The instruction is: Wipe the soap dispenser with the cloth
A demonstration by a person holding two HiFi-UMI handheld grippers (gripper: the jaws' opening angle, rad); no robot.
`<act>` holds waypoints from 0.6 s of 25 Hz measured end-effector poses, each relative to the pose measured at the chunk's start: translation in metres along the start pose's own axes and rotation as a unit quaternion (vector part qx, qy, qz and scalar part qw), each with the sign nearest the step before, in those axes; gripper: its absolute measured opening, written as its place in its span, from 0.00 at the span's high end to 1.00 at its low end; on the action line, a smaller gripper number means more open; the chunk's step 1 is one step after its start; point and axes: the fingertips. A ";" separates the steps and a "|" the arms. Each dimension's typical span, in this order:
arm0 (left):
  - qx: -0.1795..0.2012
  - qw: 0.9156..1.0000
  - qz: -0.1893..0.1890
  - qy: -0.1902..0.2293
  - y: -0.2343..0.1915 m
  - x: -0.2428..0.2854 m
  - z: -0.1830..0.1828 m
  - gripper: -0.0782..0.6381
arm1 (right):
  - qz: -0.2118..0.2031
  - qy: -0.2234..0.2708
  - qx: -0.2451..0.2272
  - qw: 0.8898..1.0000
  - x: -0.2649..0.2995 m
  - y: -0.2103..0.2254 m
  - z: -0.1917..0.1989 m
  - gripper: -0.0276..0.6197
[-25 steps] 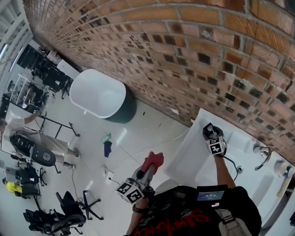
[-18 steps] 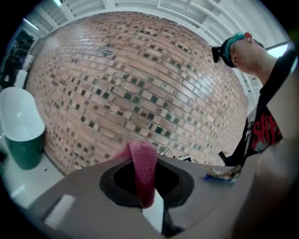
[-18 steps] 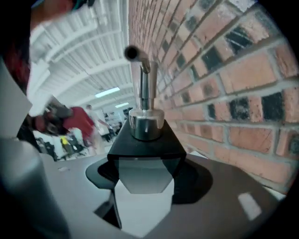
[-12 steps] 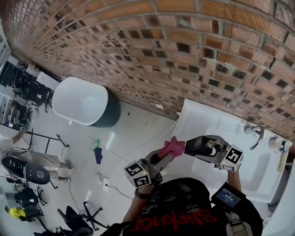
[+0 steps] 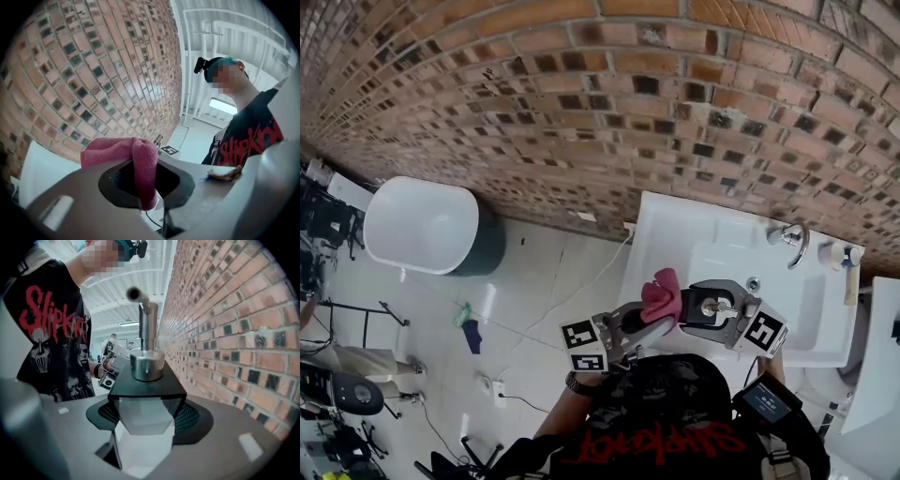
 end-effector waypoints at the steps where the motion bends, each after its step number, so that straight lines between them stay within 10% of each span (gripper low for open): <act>1: 0.007 1.000 0.009 0.002 0.005 0.001 0.000 0.83 | 0.005 -0.004 -0.009 1.000 -0.003 -0.003 -0.003 0.48; 15: 0.041 0.998 -0.020 -0.053 0.007 0.009 0.005 0.83 | 0.020 -0.109 -0.051 0.993 0.000 -0.007 0.020 0.49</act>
Point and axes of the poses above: the fingertips, and each gripper's own axes: x forward along the fingers, y to its right, z out of its underside, and after that the axes turned 13 degrees about -y, right-handed
